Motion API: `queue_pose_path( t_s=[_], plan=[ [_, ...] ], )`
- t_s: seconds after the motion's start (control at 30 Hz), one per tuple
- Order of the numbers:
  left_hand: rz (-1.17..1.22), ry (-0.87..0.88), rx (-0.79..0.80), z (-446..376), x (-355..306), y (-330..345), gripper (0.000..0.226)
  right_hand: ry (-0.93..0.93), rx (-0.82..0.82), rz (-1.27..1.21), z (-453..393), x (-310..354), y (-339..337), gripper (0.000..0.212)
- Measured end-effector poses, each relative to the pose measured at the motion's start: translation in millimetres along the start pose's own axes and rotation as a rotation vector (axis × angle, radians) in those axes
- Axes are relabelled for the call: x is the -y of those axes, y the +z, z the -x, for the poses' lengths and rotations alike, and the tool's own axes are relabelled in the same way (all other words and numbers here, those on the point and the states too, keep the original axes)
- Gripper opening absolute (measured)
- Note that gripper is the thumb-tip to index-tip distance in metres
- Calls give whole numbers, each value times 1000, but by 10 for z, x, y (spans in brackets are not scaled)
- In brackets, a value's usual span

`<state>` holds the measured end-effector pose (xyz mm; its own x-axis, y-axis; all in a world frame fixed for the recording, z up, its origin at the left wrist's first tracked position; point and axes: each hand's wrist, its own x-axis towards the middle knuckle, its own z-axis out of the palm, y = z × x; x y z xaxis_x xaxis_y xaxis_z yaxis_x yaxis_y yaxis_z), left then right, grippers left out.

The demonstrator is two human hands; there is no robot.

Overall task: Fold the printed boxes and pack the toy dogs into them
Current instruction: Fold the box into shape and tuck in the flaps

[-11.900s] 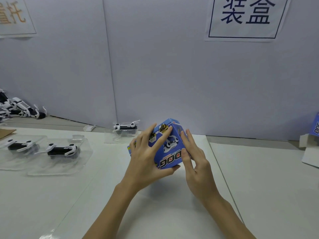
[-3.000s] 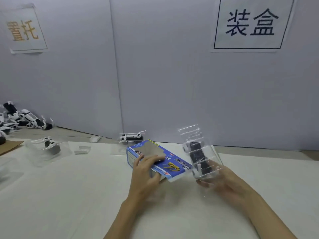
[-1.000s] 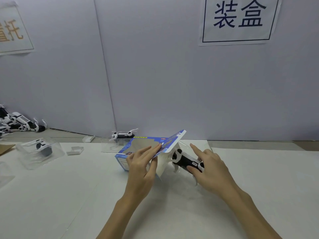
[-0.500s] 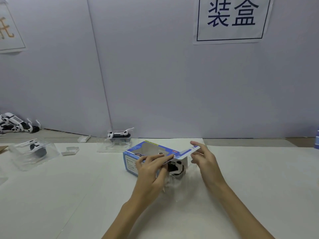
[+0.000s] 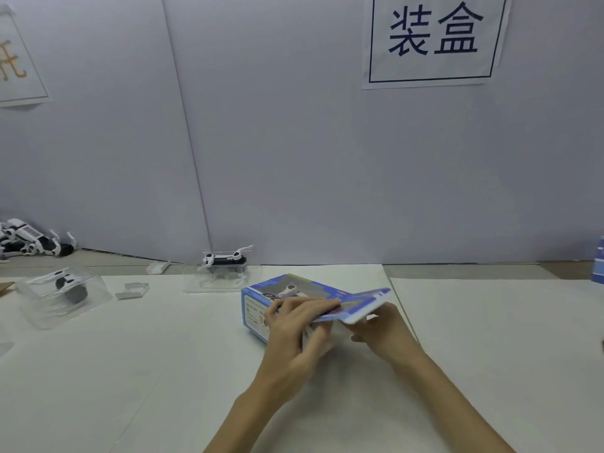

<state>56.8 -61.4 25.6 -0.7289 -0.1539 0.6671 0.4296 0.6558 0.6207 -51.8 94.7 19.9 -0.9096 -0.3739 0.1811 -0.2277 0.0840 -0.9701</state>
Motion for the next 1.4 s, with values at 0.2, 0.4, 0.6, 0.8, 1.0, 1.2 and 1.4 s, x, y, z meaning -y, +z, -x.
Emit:
queue_pose_path(
  t_s=[0.2, 0.4, 0.6, 0.8, 1.0, 1.2, 1.4],
  plan=[
    [111, 95, -26, -56, 90, -81, 65, -244, -290, 39, 39, 206, 73, 17],
    [45, 286, -38, -112, 183, -207, 101, -239, -429, -219, 107, 415, -122, 26],
    [384, 22, -199, -131, 140, -210, 74, -394, -380, -88, 183, 468, 16, 18],
    [649, -130, -238, -180, -9, -261, 35, -506, -164, 34, 309, 427, 222, 60],
    [605, -201, -163, -162, 19, -263, 39, -543, -144, -5, 320, 411, 222, 52],
    [324, -119, -159, -171, 69, -276, 19, -489, -178, -35, 289, 486, 161, 37],
    [448, -203, -159, -210, -5, -318, 30, -416, -119, -388, 284, 534, 143, 30]
  ],
)
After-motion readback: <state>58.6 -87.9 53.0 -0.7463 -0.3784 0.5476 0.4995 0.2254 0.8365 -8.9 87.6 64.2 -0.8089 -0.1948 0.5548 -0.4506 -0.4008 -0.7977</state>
